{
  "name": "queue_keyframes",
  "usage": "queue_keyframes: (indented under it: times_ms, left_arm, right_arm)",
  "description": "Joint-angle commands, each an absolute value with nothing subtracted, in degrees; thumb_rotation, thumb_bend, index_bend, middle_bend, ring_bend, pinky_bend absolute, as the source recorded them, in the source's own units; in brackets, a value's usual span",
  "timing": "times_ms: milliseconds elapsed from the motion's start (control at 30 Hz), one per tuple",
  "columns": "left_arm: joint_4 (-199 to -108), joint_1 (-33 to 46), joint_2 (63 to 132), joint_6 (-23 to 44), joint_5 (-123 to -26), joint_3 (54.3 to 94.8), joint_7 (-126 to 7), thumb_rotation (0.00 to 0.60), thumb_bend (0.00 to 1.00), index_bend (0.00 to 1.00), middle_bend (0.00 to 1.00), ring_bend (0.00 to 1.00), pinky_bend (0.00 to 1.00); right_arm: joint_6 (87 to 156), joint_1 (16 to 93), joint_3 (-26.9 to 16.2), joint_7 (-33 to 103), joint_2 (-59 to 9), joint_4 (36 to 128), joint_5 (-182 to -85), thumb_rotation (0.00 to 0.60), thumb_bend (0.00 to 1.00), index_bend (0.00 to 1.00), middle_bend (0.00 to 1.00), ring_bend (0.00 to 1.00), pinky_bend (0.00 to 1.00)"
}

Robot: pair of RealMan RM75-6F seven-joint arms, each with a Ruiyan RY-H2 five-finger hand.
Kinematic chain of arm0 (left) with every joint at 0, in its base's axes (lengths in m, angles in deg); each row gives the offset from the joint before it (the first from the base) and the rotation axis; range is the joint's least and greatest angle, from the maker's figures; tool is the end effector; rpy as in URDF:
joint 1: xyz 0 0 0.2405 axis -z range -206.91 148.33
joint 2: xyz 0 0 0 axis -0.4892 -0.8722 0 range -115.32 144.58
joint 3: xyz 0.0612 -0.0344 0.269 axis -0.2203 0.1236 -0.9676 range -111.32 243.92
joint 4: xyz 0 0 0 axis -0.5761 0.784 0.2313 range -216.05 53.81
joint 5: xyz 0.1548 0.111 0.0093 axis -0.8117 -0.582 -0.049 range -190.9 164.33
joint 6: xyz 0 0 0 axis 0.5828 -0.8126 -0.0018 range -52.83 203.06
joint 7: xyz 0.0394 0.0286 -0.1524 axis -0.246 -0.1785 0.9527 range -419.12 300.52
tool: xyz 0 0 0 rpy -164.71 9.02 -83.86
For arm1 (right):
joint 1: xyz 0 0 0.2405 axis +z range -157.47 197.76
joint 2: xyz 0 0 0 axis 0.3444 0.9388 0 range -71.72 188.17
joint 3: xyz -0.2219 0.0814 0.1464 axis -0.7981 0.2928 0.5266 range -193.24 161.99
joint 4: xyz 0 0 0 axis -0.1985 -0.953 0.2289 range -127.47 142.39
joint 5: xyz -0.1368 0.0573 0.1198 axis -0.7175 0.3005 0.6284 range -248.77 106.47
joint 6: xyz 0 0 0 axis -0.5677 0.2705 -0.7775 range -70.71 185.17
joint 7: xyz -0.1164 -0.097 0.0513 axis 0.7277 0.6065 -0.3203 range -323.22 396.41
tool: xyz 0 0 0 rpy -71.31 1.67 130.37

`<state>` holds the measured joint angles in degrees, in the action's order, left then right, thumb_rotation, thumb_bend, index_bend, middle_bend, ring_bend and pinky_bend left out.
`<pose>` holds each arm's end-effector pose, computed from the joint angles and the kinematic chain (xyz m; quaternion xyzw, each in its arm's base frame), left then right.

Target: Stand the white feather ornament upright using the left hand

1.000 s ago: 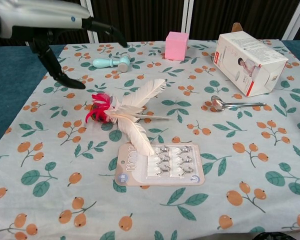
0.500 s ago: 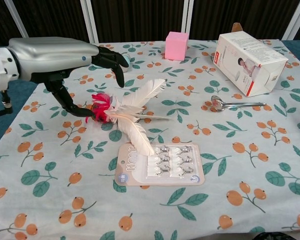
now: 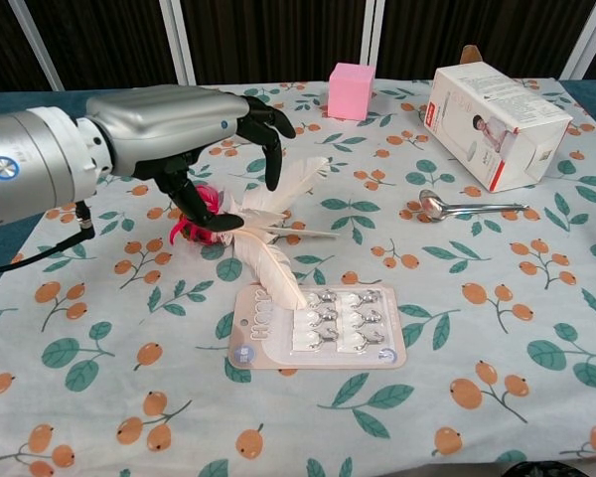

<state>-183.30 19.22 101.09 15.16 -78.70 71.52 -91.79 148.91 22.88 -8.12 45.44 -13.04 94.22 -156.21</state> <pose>-0.0814 0.3192 -0.0062 -0.8104 -0.2844 -0.3897 0.3324 -0.3293 -0.1980 0.1837 0.5582 -0.3121 0.3886 0.6633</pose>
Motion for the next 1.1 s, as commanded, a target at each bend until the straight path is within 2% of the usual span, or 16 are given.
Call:
queue_keyframes:
  times_ms: [33, 433, 1100]
  left_arm:
    - [-182.3, 19.4, 102.4, 14.5, -78.4, 71.9, -92.9, 0.600, 0.29, 0.44, 0.12, 0.00, 0.00]
    - [-181.1, 19.9, 105.0, 13.9, -76.7, 72.6, -95.9, 0.600, 0.33, 0.53, 0.16, 0.00, 0.00]
    - [-179.1, 20.0, 106.9, 14.3, -77.5, 71.9, -97.2, 0.600, 0.31, 0.55, 0.16, 0.00, 0.00]
  right_arm:
    - [148.9, 22.9, -8.1, 45.4, -13.1, 94.1, -156.1, 0.600, 0.17, 0.00, 0.05, 0.02, 0.13]
    - [148.8, 22.9, -7.9, 45.2, -13.1, 93.9, -155.7, 0.600, 0.17, 0.00, 0.05, 0.02, 0.13]
    - [149.0, 22.9, -7.8, 44.7, -13.1, 93.7, -155.7, 0.600, 0.17, 0.00, 0.05, 0.02, 0.13]
